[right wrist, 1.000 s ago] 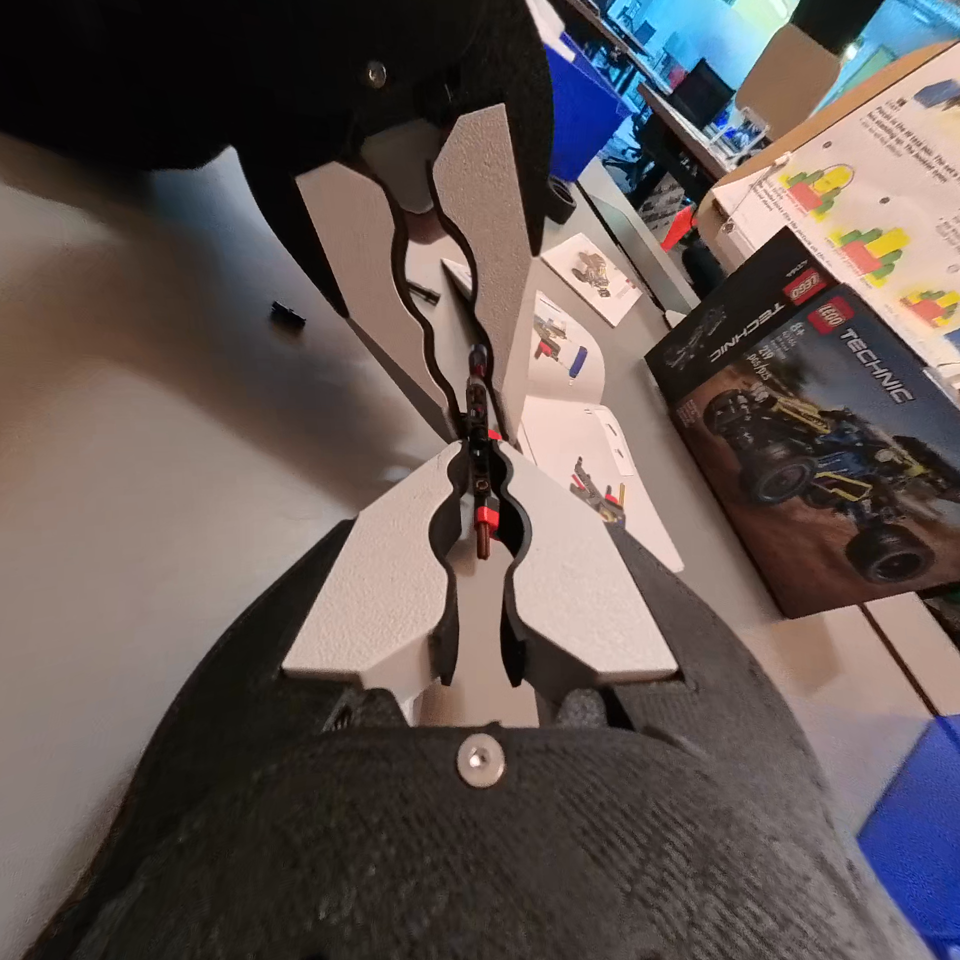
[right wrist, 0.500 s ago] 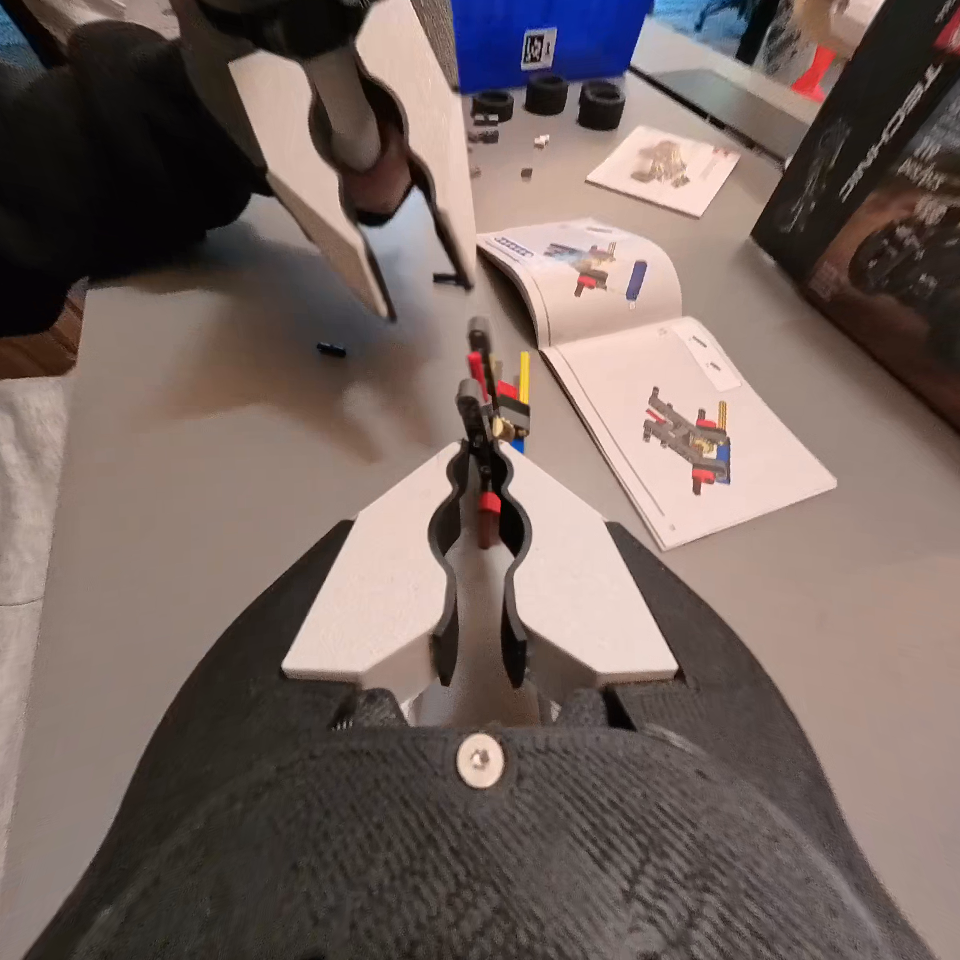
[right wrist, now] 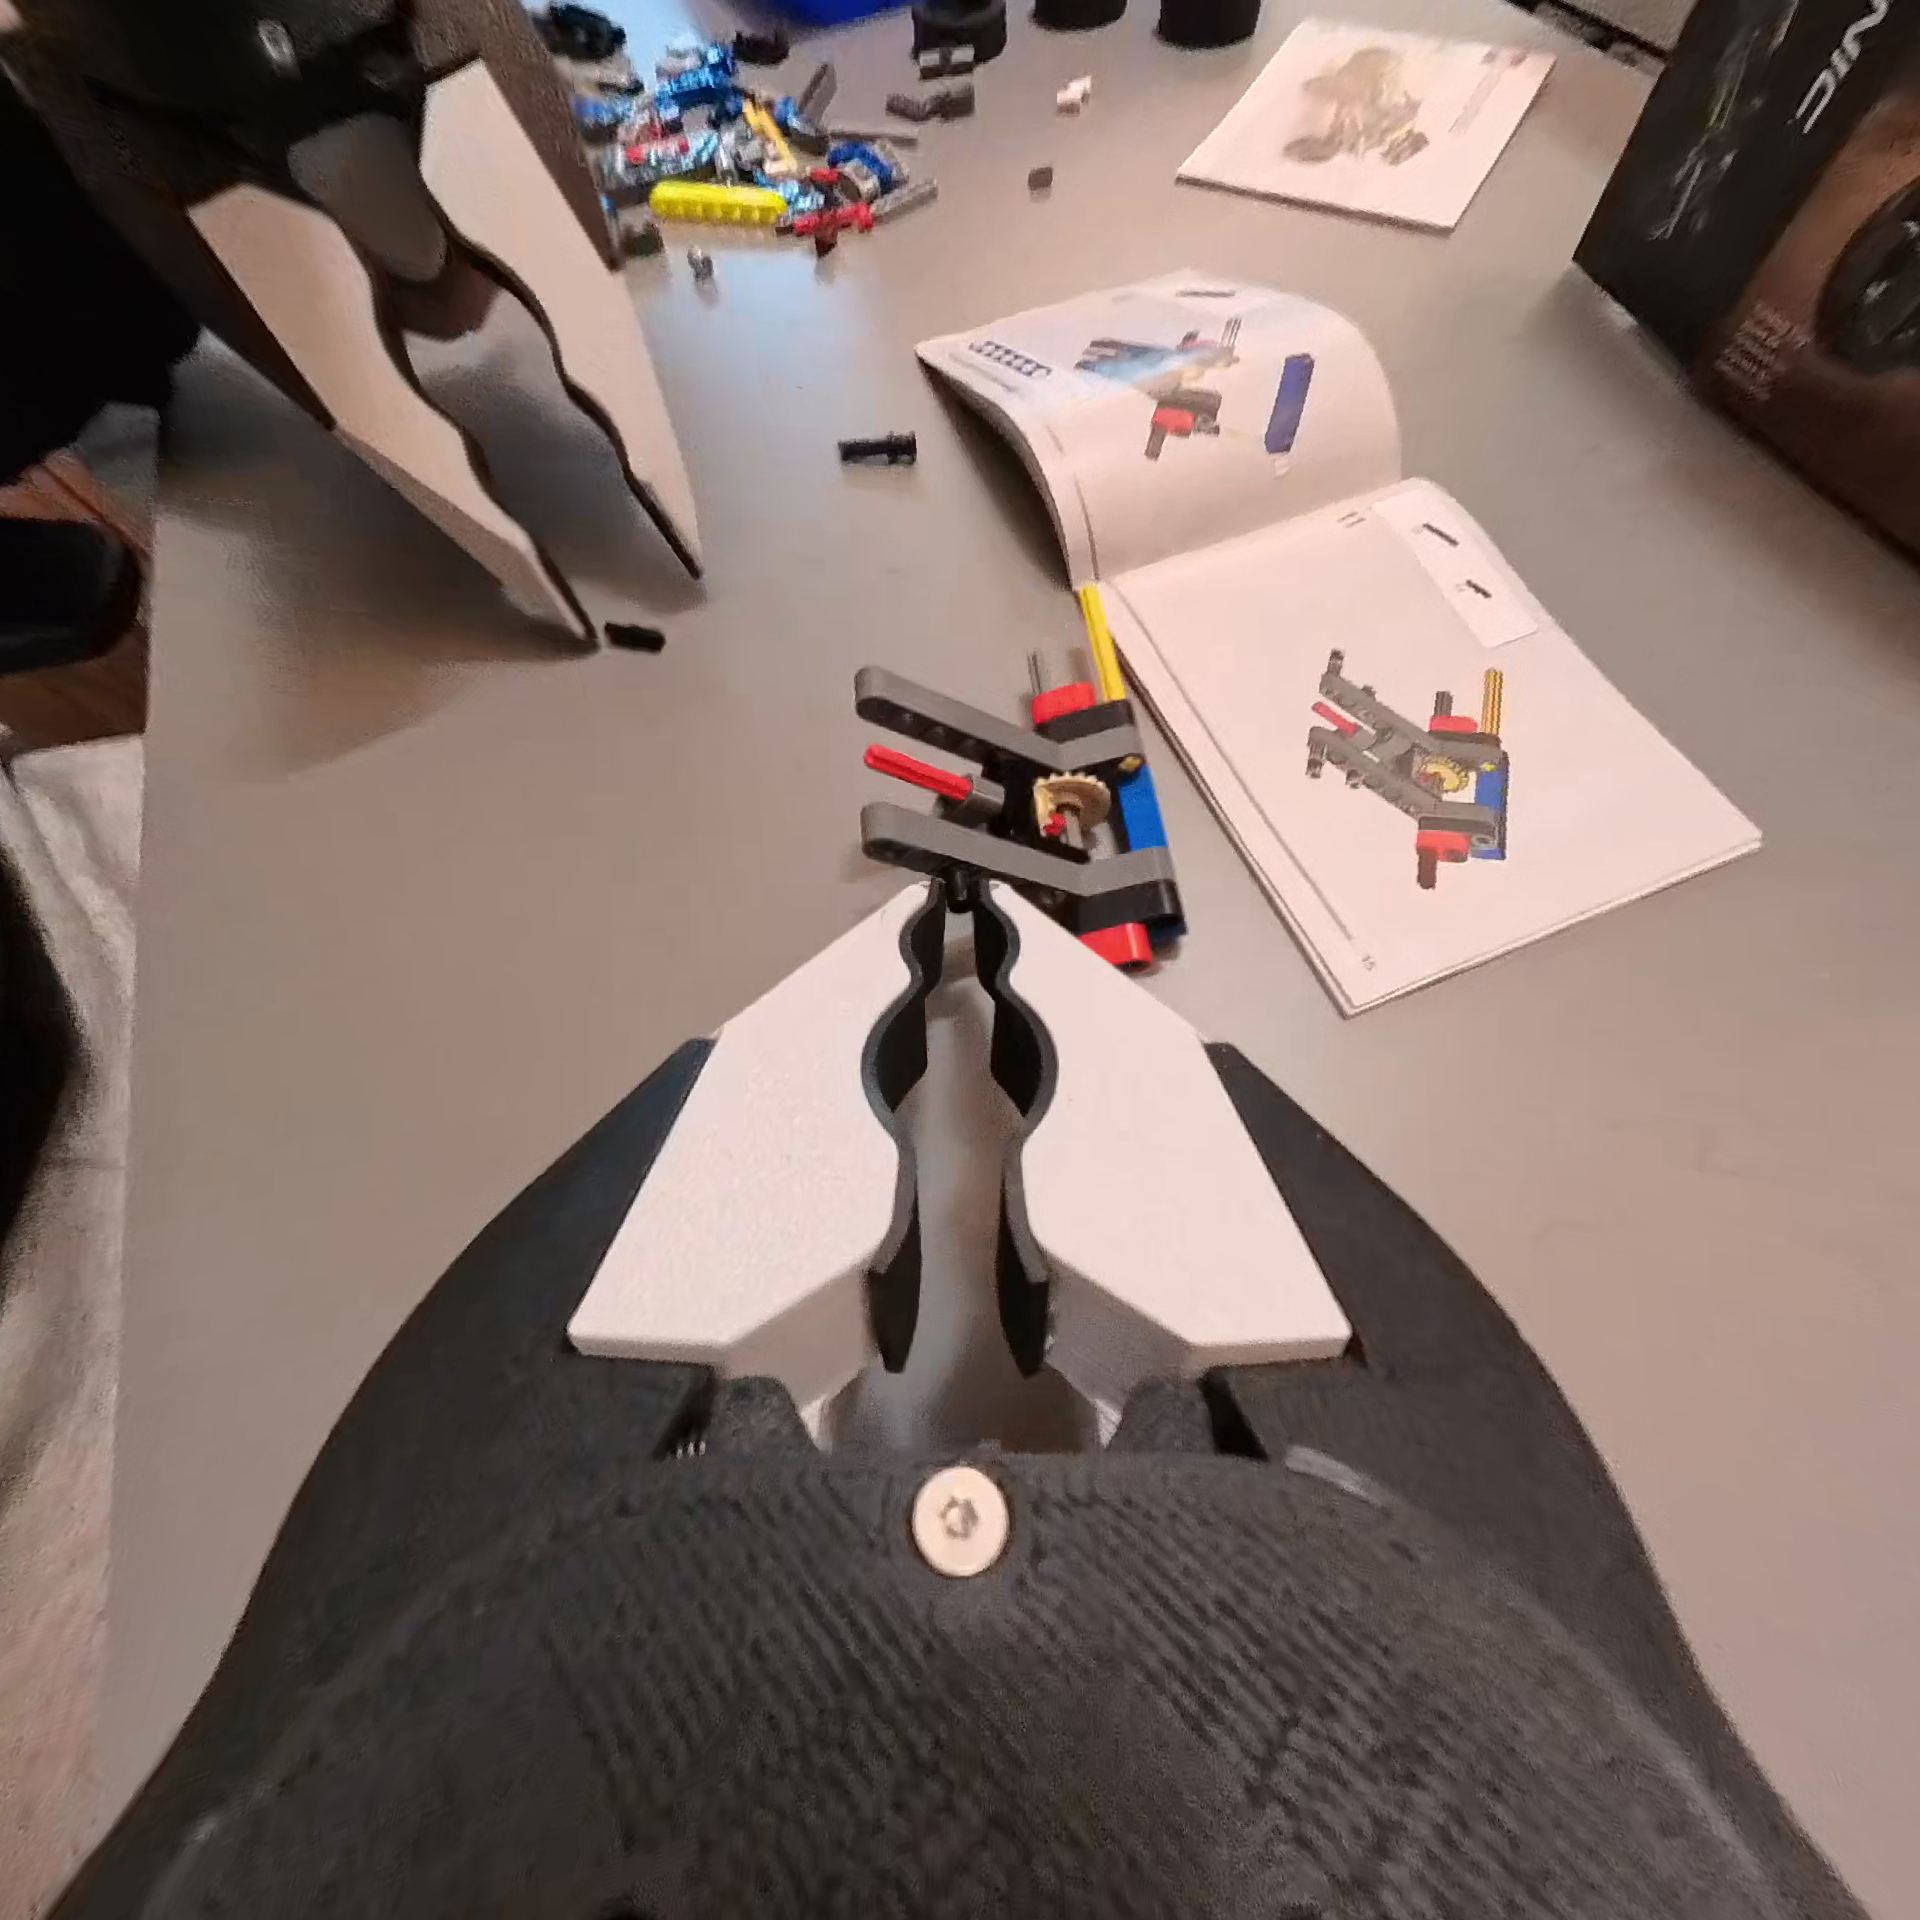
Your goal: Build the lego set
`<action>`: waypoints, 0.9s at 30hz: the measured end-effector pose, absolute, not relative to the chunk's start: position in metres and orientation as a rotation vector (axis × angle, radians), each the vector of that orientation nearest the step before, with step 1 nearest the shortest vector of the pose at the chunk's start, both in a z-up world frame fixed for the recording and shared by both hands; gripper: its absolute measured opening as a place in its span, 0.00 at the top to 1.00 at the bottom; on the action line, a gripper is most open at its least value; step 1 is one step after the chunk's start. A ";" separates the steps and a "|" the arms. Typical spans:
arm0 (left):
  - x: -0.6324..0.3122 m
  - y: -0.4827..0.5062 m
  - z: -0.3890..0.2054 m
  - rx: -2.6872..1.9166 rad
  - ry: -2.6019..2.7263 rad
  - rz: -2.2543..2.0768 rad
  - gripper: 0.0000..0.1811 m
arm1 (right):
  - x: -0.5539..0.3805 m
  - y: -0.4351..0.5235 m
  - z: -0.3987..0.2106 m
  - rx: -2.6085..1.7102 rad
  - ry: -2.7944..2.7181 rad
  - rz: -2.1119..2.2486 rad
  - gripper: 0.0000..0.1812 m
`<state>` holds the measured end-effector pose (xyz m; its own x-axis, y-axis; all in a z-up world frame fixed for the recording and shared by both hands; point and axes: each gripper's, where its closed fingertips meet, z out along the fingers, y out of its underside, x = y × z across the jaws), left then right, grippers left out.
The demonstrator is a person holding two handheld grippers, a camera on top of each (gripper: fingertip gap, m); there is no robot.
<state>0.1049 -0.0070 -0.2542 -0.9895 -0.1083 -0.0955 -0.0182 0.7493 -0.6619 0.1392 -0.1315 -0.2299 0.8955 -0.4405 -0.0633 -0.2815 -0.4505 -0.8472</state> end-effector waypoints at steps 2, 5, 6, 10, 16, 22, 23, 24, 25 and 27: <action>0.098 -0.011 -0.256 -0.149 2.834 -1.116 0.88 | 0.134 -0.133 -0.236 -2.119 0.484 -0.224 0.98; 0.093 -0.012 -0.258 -0.208 2.886 -1.113 0.91 | 0.130 -0.134 -0.242 -2.174 0.449 -0.246 0.95; 0.093 -0.012 -0.258 -0.223 2.888 -1.101 0.92 | 0.129 -0.134 -0.243 -2.177 0.449 -0.245 0.94; 0.099 -0.016 -0.258 -0.276 2.835 -1.089 0.99 | 0.124 -0.138 -0.236 -2.197 0.451 -0.278 0.85; 0.099 -0.030 -0.254 -0.193 2.784 -1.205 0.99 | 0.107 -0.116 -0.199 -2.147 0.259 -0.589 0.84; 0.083 -0.052 -0.239 -0.013 2.859 -1.291 0.99 | 0.086 -0.079 -0.207 -2.175 -0.209 -1.055 0.86; 0.079 -0.054 -0.235 0.013 2.881 -1.323 0.99 | 0.084 -0.075 -0.210 -2.177 -0.266 -1.074 0.87; 0.078 -0.058 -0.230 0.029 2.879 -1.375 0.99 | 0.083 -0.072 -0.211 -2.169 -0.287 -1.086 0.88; 0.077 -0.060 -0.225 0.037 2.880 -1.424 0.99 | 0.081 -0.069 -0.214 -2.169 -0.287 -1.067 0.88; 0.071 -0.061 -0.222 0.065 2.920 -1.465 0.99 | 0.077 -0.063 -0.213 -2.138 -0.291 -1.050 0.89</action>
